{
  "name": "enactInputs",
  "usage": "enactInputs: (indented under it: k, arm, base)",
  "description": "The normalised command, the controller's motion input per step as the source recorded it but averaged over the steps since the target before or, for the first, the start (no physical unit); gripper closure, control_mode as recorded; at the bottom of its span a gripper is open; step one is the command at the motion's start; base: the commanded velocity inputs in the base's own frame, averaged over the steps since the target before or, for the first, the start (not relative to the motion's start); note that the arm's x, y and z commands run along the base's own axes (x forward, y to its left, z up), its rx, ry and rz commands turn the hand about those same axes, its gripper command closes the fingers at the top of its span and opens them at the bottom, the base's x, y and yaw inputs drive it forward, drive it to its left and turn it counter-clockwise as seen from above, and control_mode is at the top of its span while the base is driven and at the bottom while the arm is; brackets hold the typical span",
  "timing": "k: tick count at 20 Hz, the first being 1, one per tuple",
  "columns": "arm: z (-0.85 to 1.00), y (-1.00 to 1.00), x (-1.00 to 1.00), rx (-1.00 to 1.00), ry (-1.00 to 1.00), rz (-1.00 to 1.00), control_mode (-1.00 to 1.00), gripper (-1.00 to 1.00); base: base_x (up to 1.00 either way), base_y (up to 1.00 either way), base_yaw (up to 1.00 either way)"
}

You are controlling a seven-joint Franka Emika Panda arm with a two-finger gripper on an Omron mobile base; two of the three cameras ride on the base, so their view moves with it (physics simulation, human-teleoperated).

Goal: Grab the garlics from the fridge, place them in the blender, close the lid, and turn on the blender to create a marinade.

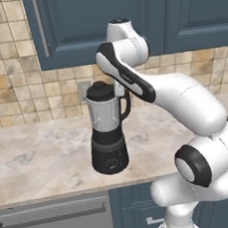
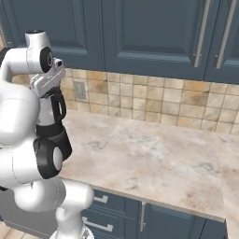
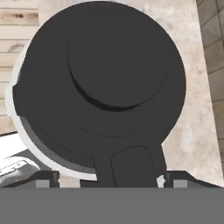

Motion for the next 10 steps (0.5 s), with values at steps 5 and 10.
enactInputs:
  k: [5, 10]
  arm:
    - [0.21, 0.02, -0.24, 0.0, -0.13, 0.03, -1.0, -1.0]
    - [0.14, 0.02, -0.6, 0.0, -0.16, -0.01, -1.0, -1.0]
  base:
    - [0.0, 0.0, 0.0]
    - [0.0, 0.0, 0.0]
